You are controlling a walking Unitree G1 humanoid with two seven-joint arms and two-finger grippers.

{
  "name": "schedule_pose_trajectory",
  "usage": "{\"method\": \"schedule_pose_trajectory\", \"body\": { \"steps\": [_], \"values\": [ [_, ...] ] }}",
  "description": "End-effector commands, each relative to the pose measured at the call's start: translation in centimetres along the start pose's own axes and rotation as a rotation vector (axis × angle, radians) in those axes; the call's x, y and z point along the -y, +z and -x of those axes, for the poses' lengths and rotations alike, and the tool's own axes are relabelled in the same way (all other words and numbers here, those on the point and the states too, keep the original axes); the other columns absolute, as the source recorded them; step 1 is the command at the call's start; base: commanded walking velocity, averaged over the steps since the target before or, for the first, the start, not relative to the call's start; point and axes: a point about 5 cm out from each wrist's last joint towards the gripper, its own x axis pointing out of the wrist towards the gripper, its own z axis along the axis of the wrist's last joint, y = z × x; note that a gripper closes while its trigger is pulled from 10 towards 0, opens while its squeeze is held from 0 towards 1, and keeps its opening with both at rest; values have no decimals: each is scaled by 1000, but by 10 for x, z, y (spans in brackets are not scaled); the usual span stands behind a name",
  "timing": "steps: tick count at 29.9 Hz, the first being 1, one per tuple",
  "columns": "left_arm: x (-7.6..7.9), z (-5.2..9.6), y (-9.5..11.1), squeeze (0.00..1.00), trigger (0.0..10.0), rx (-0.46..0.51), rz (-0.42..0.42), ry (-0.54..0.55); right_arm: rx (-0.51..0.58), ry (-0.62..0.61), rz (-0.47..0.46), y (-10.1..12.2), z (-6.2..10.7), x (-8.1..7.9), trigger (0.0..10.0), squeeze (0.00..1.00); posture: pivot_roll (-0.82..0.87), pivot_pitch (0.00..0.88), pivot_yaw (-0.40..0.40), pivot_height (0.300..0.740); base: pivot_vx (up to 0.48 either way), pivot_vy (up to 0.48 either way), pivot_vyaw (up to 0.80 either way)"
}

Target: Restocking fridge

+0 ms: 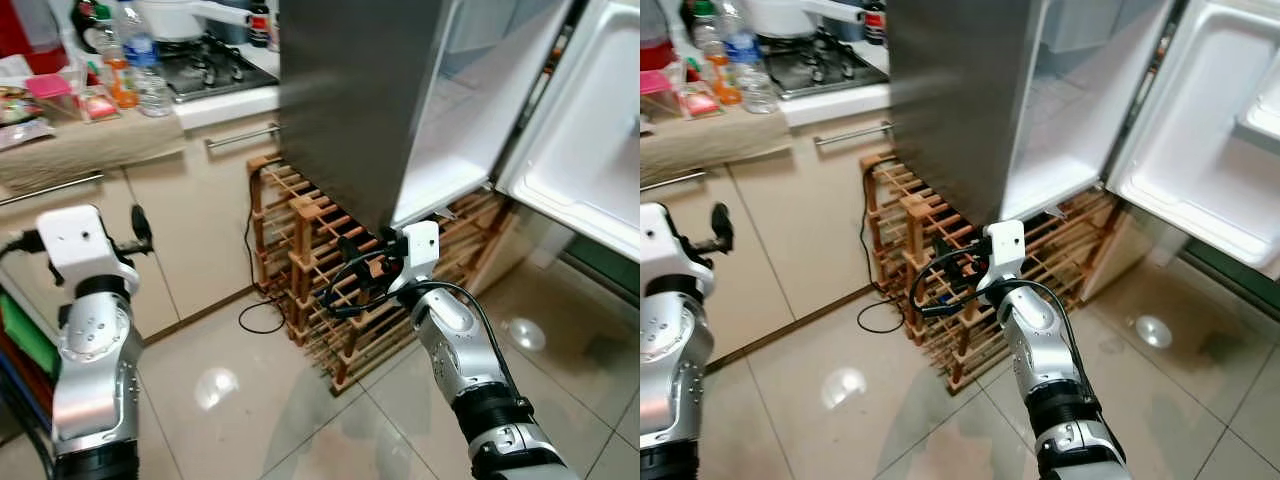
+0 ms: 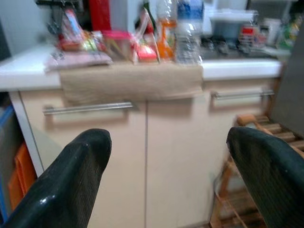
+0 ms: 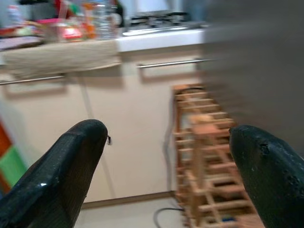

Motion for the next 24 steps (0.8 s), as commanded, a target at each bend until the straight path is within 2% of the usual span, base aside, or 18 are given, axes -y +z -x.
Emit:
{"method": "schedule_pose_trajectory", "body": {
  "steps": [1,3,6,9,13,14,15,17,20,23,24],
  "values": [
    [14,-2,-1,0,10000,4,20,-76,4,61,-8,1,-1,-5,10000,0,-16,0,-8,740,0,0,0],
    [17,-1,-9,0,10000,-29,33,-102,17,102,-13,4,-4,-10,10000,0,-21,0,-4,740,0,0,0],
    [16,2,-21,0,10000,-68,34,-91,27,80,-1,6,-6,-9,10000,0,-22,0,-7,740,0,0,0],
    [6,15,-38,0,10000,-135,61,-34,34,-37,34,9,-4,4,10000,0,-16,0,-17,740,0,-460,0],
    [-13,23,-38,0,10000,-118,47,44,44,-244,102,14,3,28,10000,0,7,0,-34,740,0,-435,0],
    [-13,23,-38,0,10000,-118,47,44,44,-244,102,14,3,28,10000,0,7,0,-34,740,0,-416,0],
    [-19,24,-38,0,10000,-116,34,79,50,-307,114,17,5,35,10000,0,8,0,-33,740,0,-416,0],
    [-23,27,-37,0,10000,-114,12,106,56,-346,180,21,6,39,10000,0,11,0,-35,740,261,-401,0],
    [-32,35,-40,0,10000,-130,-19,159,50,-353,221,22,5,39,10000,20,22,0,-42,740,262,-399,0],
    [-45,42,-45,0,10000,-176,-81,249,4,-291,207,13,-2,27,10000,59,45,0,-64,740,0,-440,0],
    [-47,42,-40,0,10000,-154,-99,262,-21,-271,194,9,-5,24,10000,67,52,0,-69,740,0,-442,0]
  ]
}}
